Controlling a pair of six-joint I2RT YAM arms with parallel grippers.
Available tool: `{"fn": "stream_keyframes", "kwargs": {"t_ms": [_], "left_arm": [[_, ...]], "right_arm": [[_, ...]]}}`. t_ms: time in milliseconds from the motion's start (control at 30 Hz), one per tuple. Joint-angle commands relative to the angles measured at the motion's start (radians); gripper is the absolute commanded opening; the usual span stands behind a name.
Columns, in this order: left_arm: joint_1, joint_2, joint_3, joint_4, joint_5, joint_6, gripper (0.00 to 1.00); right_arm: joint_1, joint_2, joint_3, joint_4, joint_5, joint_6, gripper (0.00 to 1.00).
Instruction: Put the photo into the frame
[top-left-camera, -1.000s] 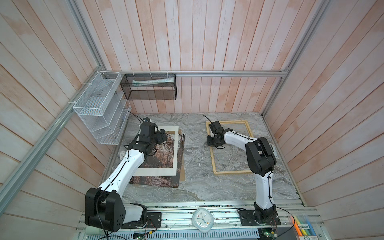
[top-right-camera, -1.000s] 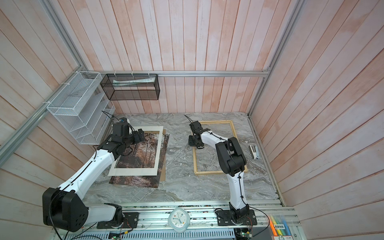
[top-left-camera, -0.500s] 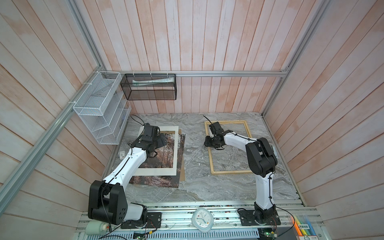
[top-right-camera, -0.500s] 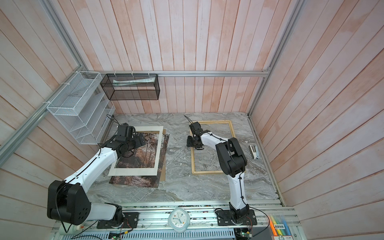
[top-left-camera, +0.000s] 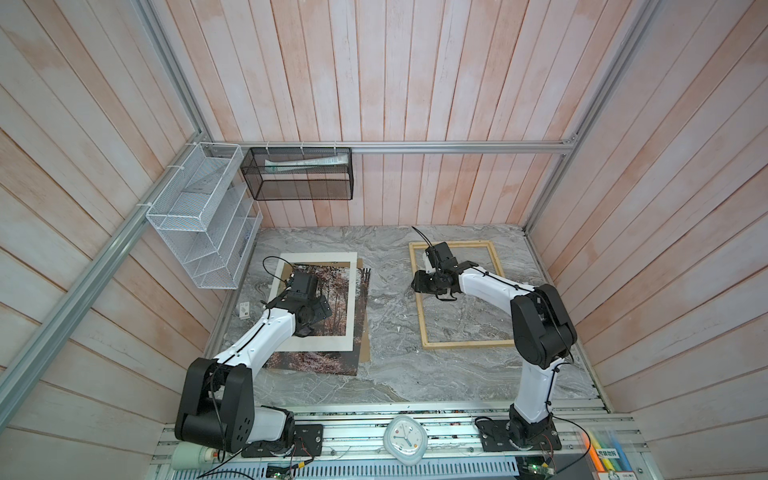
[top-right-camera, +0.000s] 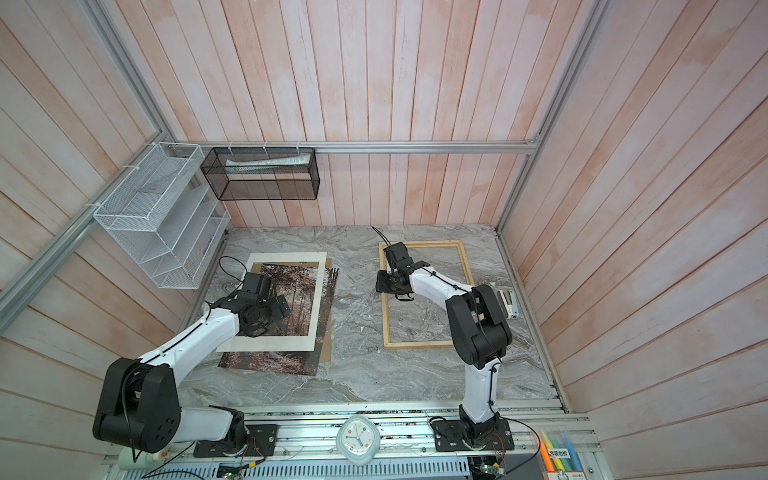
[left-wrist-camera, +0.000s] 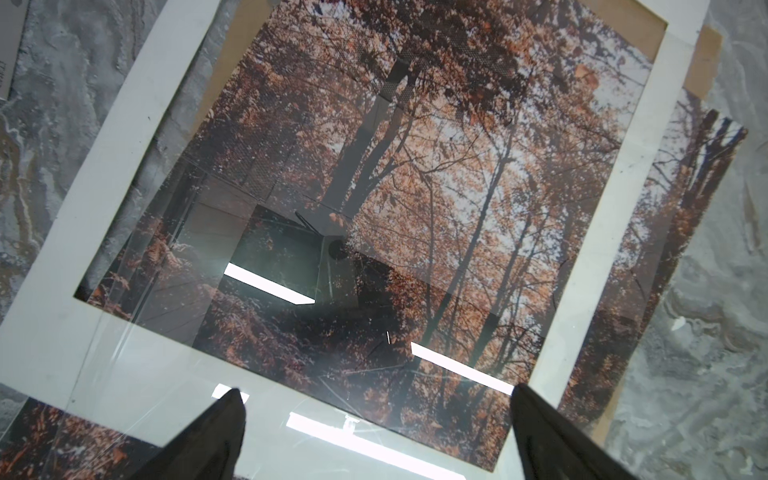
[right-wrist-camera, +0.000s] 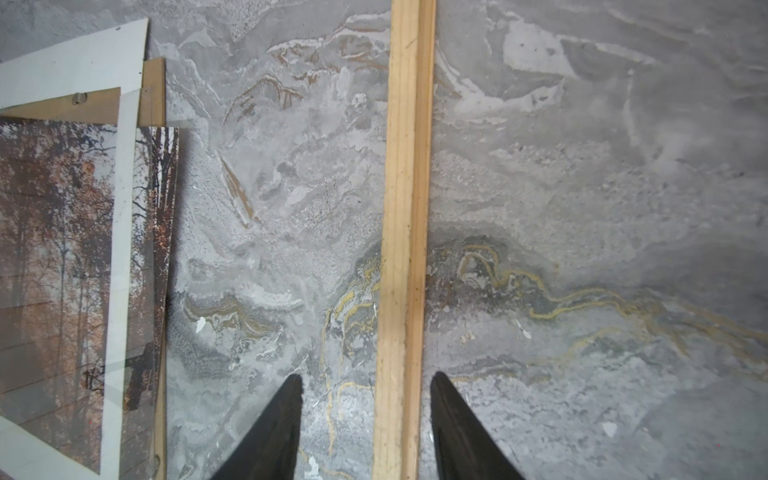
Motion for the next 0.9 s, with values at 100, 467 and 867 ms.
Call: {"fn": "stream_keyframes", "kwargs": {"t_ms": [100, 467, 867], "left_arm": [[-0.005, -0.007, -0.026, -0.012, 0.000, -0.021, 1.00], [-0.006, 0.040, -0.069, 0.018, 0.045, -0.030, 0.99], [-0.007, 0.074, -0.089, 0.021, 0.071, -0.005, 0.96]], "right_arm": [[0.054, 0.050, 0.033, 0.065, -0.180, -0.040, 0.51], [0.126, 0.113, -0.037, 0.426, -0.532, 0.189, 0.59], [0.132, 0.321, 0.183, 0.419, -0.683, 0.189, 0.61]]}}
